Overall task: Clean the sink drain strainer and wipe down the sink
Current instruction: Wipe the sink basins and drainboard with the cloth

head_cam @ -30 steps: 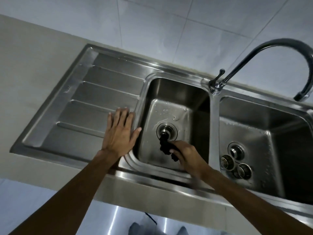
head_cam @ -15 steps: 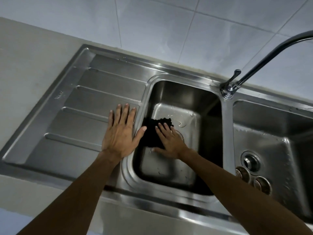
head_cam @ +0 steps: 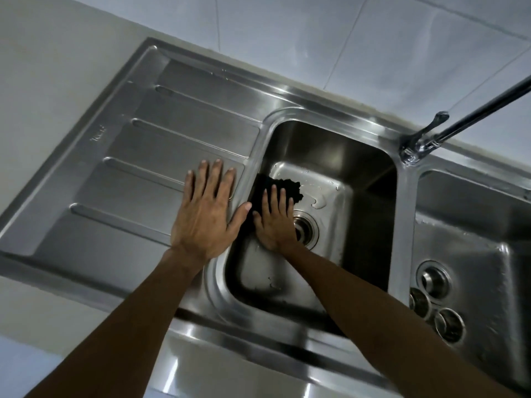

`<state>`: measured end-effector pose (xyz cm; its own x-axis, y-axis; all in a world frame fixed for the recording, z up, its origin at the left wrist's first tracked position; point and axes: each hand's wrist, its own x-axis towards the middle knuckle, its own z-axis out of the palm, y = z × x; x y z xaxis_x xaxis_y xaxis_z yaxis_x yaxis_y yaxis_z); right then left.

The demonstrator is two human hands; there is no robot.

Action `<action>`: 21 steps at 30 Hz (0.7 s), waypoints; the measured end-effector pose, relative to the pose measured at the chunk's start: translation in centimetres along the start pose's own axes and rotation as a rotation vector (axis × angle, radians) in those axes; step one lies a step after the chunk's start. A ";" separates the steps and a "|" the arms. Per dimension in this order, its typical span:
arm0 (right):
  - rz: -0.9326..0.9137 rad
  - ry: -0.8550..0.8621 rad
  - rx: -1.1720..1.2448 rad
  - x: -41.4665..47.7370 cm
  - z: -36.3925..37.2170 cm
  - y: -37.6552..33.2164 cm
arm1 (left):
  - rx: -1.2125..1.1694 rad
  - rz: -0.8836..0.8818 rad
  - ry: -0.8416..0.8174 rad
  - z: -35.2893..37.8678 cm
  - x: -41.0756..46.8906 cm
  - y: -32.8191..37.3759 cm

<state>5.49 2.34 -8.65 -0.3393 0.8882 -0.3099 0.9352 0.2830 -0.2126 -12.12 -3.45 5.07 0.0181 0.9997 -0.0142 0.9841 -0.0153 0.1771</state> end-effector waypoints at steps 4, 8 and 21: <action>-0.010 0.050 -0.081 3.5 -1.5 1.3 | -0.030 0.006 0.032 0.2 -0.2 0.0; 0.030 0.060 -0.080 5.0 -3.0 2.9 | -0.021 0.003 0.043 0.4 -0.2 -0.2; 0.379 0.057 -0.100 0.3 -4.1 8.5 | -0.020 -0.001 -0.001 -0.1 -0.1 0.0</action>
<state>13.75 6.53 -6.75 0.0355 0.9544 -0.2965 0.9993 -0.0374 -0.0007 -12.15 -3.57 5.17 0.0175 0.9997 -0.0153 0.9804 -0.0141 0.1963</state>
